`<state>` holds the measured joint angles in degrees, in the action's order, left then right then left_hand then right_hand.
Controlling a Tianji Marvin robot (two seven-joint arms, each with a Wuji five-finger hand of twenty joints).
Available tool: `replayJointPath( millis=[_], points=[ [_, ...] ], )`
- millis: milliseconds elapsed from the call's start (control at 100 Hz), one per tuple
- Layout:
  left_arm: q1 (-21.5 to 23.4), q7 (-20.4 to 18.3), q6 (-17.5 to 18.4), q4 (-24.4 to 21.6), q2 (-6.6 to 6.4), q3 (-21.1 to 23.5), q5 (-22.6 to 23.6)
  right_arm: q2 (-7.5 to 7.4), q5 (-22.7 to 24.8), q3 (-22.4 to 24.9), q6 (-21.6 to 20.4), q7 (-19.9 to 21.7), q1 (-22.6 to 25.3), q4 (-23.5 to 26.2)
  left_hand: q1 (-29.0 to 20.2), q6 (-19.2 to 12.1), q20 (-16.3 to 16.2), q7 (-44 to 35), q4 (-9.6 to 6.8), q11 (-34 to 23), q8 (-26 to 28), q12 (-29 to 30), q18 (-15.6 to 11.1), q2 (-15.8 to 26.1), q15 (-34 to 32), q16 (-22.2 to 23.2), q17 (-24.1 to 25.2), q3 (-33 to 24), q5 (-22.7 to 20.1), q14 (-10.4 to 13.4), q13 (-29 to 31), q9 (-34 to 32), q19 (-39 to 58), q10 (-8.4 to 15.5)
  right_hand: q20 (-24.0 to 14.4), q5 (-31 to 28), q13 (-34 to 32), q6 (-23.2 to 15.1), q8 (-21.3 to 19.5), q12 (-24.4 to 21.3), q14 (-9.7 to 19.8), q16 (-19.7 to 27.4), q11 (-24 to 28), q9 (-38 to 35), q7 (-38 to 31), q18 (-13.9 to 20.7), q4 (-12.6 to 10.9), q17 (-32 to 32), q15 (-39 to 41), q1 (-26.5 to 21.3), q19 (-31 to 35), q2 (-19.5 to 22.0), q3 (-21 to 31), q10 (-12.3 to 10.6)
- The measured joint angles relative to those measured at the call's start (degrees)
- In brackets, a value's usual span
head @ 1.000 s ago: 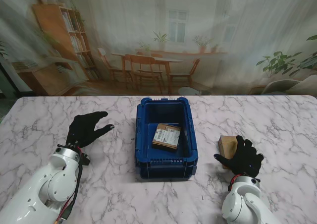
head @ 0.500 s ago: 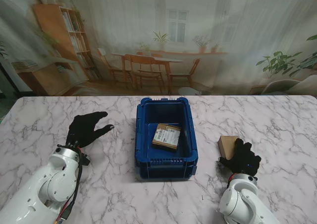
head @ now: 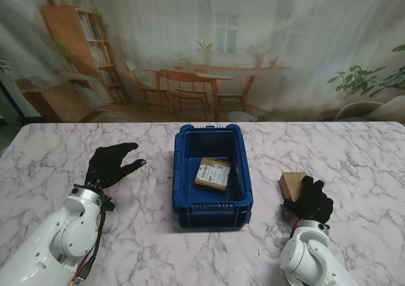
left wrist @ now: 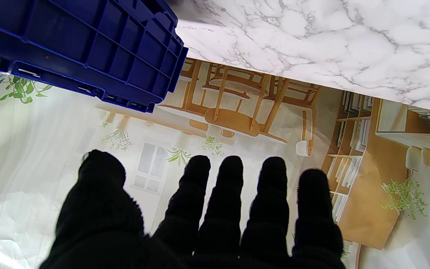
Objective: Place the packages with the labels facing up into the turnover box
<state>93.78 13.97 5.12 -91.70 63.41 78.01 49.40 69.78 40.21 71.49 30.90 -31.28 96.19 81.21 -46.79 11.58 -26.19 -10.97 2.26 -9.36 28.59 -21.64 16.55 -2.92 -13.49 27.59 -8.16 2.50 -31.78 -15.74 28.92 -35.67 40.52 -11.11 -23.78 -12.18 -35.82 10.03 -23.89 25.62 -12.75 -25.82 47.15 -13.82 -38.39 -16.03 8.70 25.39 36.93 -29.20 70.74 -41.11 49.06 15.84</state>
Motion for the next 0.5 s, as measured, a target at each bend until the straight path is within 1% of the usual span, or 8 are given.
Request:
replayJointPath(
  millis=[100,130,300,500],
  points=[
    [-0.1,0.0,0.1,0.1,-0.01,0.0,0.0,0.23,-0.8,1.1,-1.8,-0.5,0.9,1.2,0.0,0.0,0.0,0.0,-0.01,0.0,0.0,0.0,0.0,0.0,0.0,0.0,0.0,0.0,0.0,0.0,0.0,0.0,0.0,0.0,0.0,-0.7,-1.3,0.0,-0.6,0.0,-0.2,0.0,0.2,-1.3,-2.2,0.0,0.2,1.2,0.0,0.1,0.1,-0.5,-0.1,0.0],
    [-0.1,0.0,0.1,0.1,-0.02,0.0,0.0,0.25,-1.1,1.5,-2.2,-0.5,1.3,2.0,0.0,0.0,0.0,0.0,-0.01,0.0,0.0,0.0,0.0,0.0,0.0,0.0,0.0,0.0,0.0,0.0,0.0,0.0,0.0,0.0,0.0,-0.7,-1.4,0.0,-0.7,0.0,-0.2,0.0,0.2,-1.4,-2.8,0.0,0.7,1.5,0.0,0.1,0.1,-0.5,-0.1,0.0],
    [-0.4,-0.2,0.0,0.5,-0.25,-0.3,1.5,0.32,-2.8,3.6,-5.9,-0.3,3.6,6.9,0.0,0.0,0.0,0.0,-0.01,0.0,0.0,0.0,0.0,0.0,0.0,0.0,0.0,0.0,0.0,0.0,0.0,0.0,0.0,0.0,0.0,-1.2,-1.8,-0.1,-1.2,0.0,-0.2,0.0,0.3,-1.6,-3.7,0.0,0.7,1.8,0.0,0.1,0.1,-0.5,-0.2,0.0],
    [-0.8,-0.5,-0.1,0.8,-0.30,-0.6,1.0,0.42,-4.5,6.6,-9.9,0.7,6.4,13.2,0.0,0.0,0.0,0.0,-0.01,0.0,0.0,0.0,0.0,0.0,0.0,0.0,0.0,0.0,0.0,0.0,0.0,0.0,0.0,0.0,-0.1,-1.9,-2.2,-0.1,-1.3,0.1,-0.2,0.0,0.3,-2.1,-4.4,0.0,0.7,2.3,0.0,0.1,0.1,-0.5,-0.5,0.0]
  ],
)
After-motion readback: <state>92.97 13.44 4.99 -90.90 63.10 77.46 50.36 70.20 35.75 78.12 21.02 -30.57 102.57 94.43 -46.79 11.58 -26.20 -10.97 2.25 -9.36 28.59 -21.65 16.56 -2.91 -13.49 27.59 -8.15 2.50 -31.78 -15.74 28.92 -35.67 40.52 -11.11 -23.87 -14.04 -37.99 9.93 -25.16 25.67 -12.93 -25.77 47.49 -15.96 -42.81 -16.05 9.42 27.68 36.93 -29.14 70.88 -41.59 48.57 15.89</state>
